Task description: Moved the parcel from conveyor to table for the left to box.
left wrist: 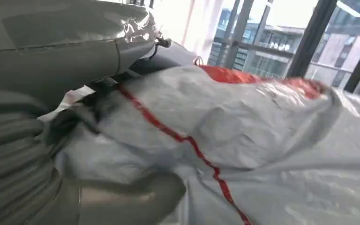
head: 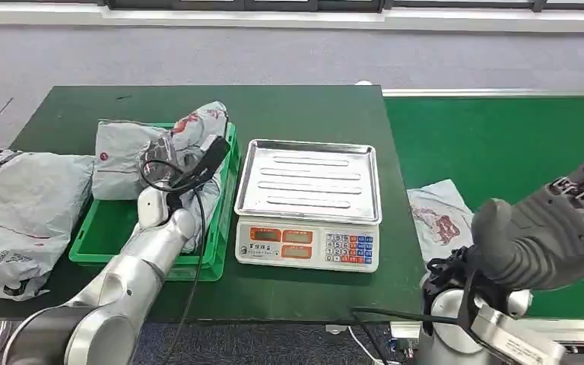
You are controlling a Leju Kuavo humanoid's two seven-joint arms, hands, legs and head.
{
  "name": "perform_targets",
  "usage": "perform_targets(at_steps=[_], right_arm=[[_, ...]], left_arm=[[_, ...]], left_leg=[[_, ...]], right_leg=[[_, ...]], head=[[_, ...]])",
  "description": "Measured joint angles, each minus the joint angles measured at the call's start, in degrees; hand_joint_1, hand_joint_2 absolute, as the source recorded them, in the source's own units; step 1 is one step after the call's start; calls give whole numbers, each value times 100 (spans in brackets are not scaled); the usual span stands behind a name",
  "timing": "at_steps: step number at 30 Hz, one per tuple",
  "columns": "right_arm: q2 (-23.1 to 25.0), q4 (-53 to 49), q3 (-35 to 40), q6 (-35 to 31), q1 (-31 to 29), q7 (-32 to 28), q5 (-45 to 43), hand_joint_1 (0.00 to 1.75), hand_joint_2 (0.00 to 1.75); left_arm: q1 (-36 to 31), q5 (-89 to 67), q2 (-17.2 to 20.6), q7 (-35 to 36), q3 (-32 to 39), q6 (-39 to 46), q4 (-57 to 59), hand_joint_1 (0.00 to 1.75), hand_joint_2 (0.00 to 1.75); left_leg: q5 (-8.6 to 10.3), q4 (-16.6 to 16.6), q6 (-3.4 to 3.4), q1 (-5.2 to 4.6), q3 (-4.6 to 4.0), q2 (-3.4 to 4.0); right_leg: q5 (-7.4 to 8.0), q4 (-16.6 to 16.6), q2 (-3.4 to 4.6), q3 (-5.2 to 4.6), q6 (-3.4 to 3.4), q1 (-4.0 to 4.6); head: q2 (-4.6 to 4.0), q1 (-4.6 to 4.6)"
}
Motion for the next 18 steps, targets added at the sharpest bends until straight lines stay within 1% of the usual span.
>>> perform_targets(at_steps=[4,11,14,18], right_arm=[[0,351,2,9,-53,609,626,0,175],[0,717,0,9,-90,1005,988,0,175],[0,782,-2,9,-93,1082,1095,0,175],[0,920,-28,9,-93,1502,1633,0,175]], left_arm=[[42,-66,0,-166,190,155,-160,0,175],[327,-170,-123,-781,577,166,-1037,0,175],[409,-170,-206,-885,673,166,-1334,0,175],[656,-30,-383,-1266,750,166,-1961,0,175]], left_leg=[[0,0,0,1,0,-1],[0,0,0,1,-2,-1],[0,0,0,0,-3,-3],[0,0,0,0,-3,-2]], right_leg=[[0,0,-1,0,0,1],[-1,0,-1,-2,0,1],[-1,0,-2,-3,0,0],[-1,-1,-1,-5,0,1]], head=[[0,0],[0,0],[0,0],[0,0]])
